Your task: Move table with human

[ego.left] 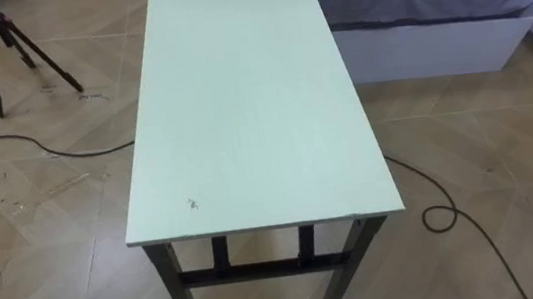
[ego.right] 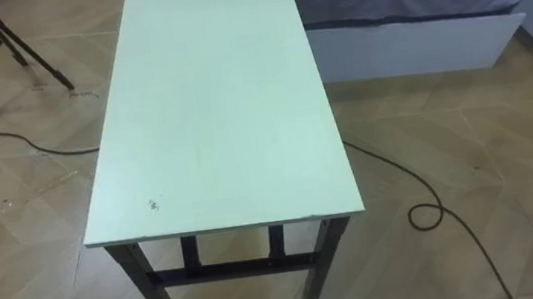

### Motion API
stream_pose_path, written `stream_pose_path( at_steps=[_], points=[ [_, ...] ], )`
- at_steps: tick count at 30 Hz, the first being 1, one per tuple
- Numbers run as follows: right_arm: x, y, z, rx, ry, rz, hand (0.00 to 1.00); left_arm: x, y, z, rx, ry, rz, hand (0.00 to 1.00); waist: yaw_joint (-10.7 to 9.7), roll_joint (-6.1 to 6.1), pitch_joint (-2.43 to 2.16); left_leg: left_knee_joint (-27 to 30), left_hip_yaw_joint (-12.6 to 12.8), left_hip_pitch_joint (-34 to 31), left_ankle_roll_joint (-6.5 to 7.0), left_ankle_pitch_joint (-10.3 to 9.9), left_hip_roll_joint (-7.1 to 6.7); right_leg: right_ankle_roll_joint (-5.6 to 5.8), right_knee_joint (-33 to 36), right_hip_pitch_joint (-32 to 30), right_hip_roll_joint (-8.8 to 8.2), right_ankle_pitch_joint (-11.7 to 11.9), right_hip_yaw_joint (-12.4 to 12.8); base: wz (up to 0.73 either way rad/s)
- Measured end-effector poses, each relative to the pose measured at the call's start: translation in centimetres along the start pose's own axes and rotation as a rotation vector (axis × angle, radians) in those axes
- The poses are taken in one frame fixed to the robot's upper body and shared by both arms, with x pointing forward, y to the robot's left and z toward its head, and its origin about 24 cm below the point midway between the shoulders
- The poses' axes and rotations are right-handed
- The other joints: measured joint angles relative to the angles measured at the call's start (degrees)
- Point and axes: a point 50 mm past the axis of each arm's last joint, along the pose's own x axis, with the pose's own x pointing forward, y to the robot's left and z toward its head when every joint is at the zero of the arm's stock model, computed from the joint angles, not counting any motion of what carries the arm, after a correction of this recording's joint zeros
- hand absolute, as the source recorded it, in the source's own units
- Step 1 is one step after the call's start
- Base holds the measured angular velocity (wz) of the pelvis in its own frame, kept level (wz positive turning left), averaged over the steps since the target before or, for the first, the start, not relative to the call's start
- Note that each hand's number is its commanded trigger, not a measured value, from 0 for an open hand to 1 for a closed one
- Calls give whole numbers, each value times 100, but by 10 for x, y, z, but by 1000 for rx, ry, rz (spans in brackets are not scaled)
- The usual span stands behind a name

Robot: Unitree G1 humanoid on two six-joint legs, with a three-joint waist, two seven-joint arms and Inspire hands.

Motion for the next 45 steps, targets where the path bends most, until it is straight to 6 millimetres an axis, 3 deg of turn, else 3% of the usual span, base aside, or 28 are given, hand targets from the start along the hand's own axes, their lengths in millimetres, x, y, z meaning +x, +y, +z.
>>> stream_pose_path(
  at_steps=[9, 14, 22, 23, 29, 36, 40, 45],
  points=[
    [0, 1, 0, 2, -1, 23, 0, 0, -1, -3, -54, 24, -10, 0, 7, 10, 19, -7, 3, -1, 0, 0, -3, 1, 5, -6, -3, 0, 1, 0],
    [0, 4, 3, 33, -9, 53, 0, 0, -4, -2, -187, 54, -67, 0, 11, 32, 25, -3, 6, -10, 0, 0, -4, 2, 6, -8, -5, -1, -1, 0],
    [0, 10, 13, 44, -48, 158, 0, -1, -11, 5, -484, 60, -250, 0, 23, 141, 19, 12, 74, -61, 0, 0, -7, 3, 16, -60, -10, -1, 12, -1],
    [-1, 12, 19, 55, -75, 187, 0, -2, -10, 9, -519, 36, -283, 0, 20, 166, 37, 12, 75, -79, 0, 0, -6, 2, 18, -74, -13, -1, 5, 4],
    [-7, 25, 37, 69, -179, 322, 0, -8, -19, 25, -577, -47, -451, 0, 5, 194, 26, 74, 81, -155, 0, 0, -10, 11, 12, -72, -44, -7, -98, 7],
    [-23, 23, 31, 280, -257, 447, 0, -27, -36, 39, -775, -111, -677, 0, 35, 208, 14, 89, 91, -96, 0, 0, -15, 24, 34, -23, -59, -41, -134, 0],
    [-36, 47, 36, 333, -302, 607, 0, -42, -45, 58, -889, -171, -818, 0, -14, 214, 30, 92, 136, -112, 0, 0, -27, 35, 78, -47, -91, -66, -133, 2],
    [-52, 86, 45, 255, -322, 832, 0, -64, -56, 87, -830, -287, -983, 0, -22, 218, 36, 90, 132, -100, 0, 0, -31, 34, 131, -53, -98, -83, -127, 2]
  ],
)
